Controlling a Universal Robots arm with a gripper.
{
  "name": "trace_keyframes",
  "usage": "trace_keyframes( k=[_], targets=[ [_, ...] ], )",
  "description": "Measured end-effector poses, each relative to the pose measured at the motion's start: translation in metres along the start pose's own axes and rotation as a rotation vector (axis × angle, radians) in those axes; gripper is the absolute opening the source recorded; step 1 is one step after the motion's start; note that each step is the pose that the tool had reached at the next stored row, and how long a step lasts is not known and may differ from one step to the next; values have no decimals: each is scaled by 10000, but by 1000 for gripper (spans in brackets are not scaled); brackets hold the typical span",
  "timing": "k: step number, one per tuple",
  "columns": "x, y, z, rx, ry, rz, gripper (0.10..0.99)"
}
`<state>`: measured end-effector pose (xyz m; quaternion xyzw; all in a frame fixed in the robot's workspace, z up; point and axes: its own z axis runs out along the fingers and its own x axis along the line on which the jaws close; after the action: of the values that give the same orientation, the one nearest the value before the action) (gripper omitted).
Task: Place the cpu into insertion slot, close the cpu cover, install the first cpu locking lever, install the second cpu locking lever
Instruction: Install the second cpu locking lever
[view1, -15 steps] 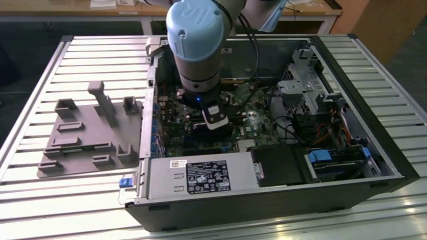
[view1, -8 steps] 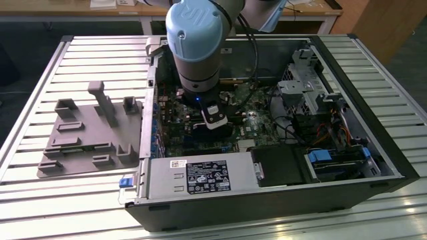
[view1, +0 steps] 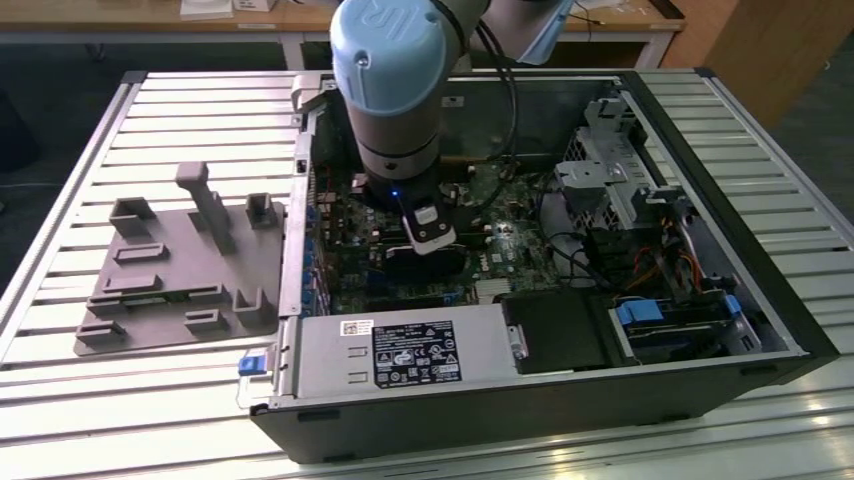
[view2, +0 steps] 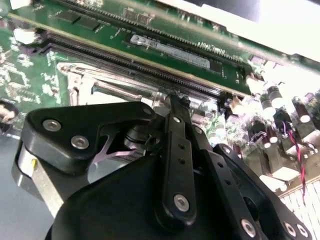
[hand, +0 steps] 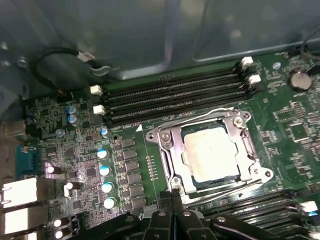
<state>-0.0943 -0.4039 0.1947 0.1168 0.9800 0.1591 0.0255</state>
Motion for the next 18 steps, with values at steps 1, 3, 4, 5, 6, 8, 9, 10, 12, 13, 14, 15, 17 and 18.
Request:
trace_keyframes(
  k=[1, 3, 4, 5, 6, 8, 9, 10, 12, 13, 14, 15, 17, 18],
  targets=[
    [0, 10, -30, 1, 1, 0, 102],
    [-1, 29, -86, 1, 1, 0, 102],
    [-1, 37, -110, 1, 0, 0, 102],
    [-2, 43, -130, 2, 1, 0, 102],
    [-2, 48, -145, 14, -1, -2, 102],
    [-6, 57, -166, 105, -25, -5, 102],
    [-14, 61, -173, 173, -47, 8, 102],
    [-21, 64, -176, 264, -77, 34, 102],
    [-44, 69, -175, 410, -131, 82, 102],
    [-60, 73, -174, 444, -144, 96, 102],
    [-82, 78, -172, 460, -151, 106, 102],
    [-107, 84, -170, 464, -154, 111, 102],
    [-164, 97, -165, 469, -157, 121, 102],
    [-198, 104, -161, 469, -158, 123, 102]
  ],
)
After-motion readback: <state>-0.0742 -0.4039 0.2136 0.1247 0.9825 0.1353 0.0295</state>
